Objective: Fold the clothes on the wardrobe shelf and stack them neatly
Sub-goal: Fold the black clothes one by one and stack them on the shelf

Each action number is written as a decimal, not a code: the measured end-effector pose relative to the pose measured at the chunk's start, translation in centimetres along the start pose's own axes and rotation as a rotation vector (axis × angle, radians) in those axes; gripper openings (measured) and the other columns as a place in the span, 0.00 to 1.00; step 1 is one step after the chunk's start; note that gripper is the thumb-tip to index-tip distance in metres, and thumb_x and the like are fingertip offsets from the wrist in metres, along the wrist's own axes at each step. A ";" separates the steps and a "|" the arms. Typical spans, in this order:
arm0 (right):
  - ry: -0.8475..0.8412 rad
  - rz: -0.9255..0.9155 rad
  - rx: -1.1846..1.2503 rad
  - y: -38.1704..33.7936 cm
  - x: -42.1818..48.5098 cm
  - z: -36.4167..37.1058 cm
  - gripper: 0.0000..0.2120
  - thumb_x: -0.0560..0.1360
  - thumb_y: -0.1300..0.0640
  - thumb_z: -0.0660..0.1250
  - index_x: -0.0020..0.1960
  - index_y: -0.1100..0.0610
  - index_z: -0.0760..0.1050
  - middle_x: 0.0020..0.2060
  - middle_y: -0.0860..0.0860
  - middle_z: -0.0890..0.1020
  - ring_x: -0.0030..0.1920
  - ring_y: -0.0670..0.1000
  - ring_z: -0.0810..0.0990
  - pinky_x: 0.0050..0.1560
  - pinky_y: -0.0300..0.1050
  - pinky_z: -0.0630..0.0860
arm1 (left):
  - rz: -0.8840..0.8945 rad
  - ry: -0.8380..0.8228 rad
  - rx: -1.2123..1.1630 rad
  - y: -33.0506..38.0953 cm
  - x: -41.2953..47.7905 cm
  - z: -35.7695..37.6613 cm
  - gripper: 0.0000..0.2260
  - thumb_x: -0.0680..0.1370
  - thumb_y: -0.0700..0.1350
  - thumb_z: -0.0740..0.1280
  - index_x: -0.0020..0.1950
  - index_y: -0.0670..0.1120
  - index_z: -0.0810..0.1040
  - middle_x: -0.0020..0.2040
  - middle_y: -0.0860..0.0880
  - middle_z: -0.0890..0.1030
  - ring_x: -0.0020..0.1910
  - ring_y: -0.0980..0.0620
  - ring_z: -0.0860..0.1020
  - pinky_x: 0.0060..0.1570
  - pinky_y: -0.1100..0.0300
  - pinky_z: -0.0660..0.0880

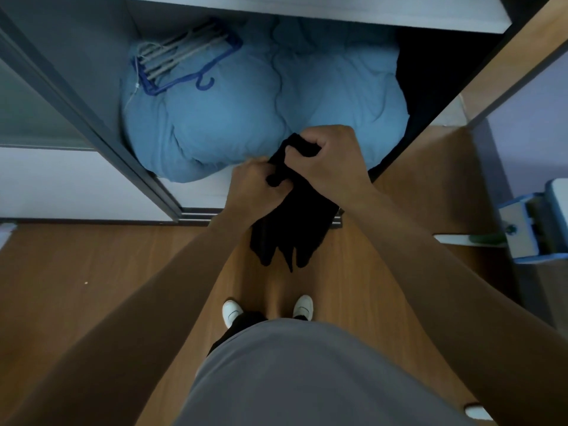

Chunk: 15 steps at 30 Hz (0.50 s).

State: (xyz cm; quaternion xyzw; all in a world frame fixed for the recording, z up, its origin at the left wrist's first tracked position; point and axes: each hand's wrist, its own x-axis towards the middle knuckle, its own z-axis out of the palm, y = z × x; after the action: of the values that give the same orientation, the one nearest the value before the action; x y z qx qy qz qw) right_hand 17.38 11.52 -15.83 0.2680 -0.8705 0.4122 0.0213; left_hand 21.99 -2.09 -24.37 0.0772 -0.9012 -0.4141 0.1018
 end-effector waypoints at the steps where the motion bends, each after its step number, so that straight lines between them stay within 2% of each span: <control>1: 0.002 -0.005 -0.019 0.1 0.0 -0.1 0.26 0.72 0.59 0.71 0.27 0.48 0.56 0.23 0.49 0.67 0.28 0.48 0.67 0.31 0.45 0.61 | -0.012 0.011 0.030 -0.1 0.2 0.2 0.13 0.69 0.48 0.65 0.29 0.44 0.67 0.31 0.46 0.75 0.35 0.40 0.78 0.35 0.48 0.72; 4: 0.011 -0.010 -0.022 0.6 -0.3 -0.5 0.25 0.71 0.59 0.70 0.27 0.50 0.56 0.23 0.53 0.67 0.28 0.51 0.67 0.31 0.49 0.63 | -0.043 0.004 0.097 -0.8 0.5 0.5 0.09 0.67 0.43 0.62 0.28 0.45 0.65 0.31 0.46 0.73 0.36 0.39 0.77 0.35 0.51 0.69; 6: 0.026 -0.010 0.006 1.2 -0.4 -1.0 0.23 0.71 0.60 0.70 0.27 0.52 0.58 0.23 0.56 0.68 0.27 0.50 0.66 0.30 0.51 0.64 | -0.065 -0.004 0.105 -2.0 0.5 0.9 0.06 0.66 0.40 0.62 0.29 0.40 0.71 0.34 0.40 0.78 0.38 0.38 0.79 0.37 0.57 0.65; 8: 0.027 -0.032 0.014 1.7 -0.4 -1.4 0.23 0.70 0.60 0.69 0.27 0.50 0.57 0.23 0.53 0.66 0.27 0.48 0.65 0.29 0.48 0.62 | -0.096 0.005 0.072 -3.3 0.3 1.1 0.08 0.66 0.40 0.62 0.35 0.36 0.78 0.39 0.38 0.80 0.39 0.43 0.78 0.38 0.61 0.62; 11: -0.020 -0.035 -0.007 2.6 -0.4 -1.8 0.22 0.71 0.60 0.68 0.29 0.46 0.57 0.24 0.44 0.66 0.28 0.45 0.66 0.31 0.44 0.63 | -0.178 -0.028 -0.116 -4.3 0.2 0.3 0.07 0.71 0.38 0.65 0.36 0.42 0.81 0.38 0.45 0.75 0.38 0.50 0.75 0.39 0.60 0.65; 13: -0.085 0.014 0.008 3.6 -0.4 -2.1 0.15 0.71 0.61 0.68 0.33 0.48 0.65 0.29 0.44 0.71 0.33 0.46 0.72 0.36 0.48 0.69 | -0.153 -0.008 -0.185 -4.2 0.3 -0.4 0.10 0.73 0.31 0.65 0.35 0.43 0.79 0.37 0.46 0.75 0.37 0.54 0.75 0.39 0.60 0.68; 14: -0.129 0.052 0.036 4.2 -0.4 -2.3 0.09 0.71 0.62 0.68 0.38 0.51 0.71 0.33 0.44 0.75 0.37 0.46 0.75 0.41 0.49 0.73 | -0.136 -0.002 -0.204 -3.7 0.4 -0.8 0.11 0.73 0.30 0.64 0.34 0.42 0.79 0.36 0.48 0.74 0.35 0.59 0.74 0.39 0.62 0.68; 15: -0.177 0.072 0.068 4.6 -0.6 -2.5 0.07 0.71 0.64 0.67 0.46 0.53 0.76 0.39 0.43 0.78 0.42 0.44 0.78 0.48 0.47 0.76 | -0.125 -0.001 -0.224 -3.1 0.4 -1.1 0.12 0.71 0.30 0.63 0.33 0.43 0.78 0.35 0.50 0.73 0.33 0.63 0.73 0.38 0.65 0.67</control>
State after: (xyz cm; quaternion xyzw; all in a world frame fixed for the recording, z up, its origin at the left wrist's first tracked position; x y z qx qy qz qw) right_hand 15.15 15.99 -17.61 0.2725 -0.8636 0.4167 -0.0794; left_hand 22.06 -4.96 -25.97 0.1210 -0.8429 -0.5176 0.0835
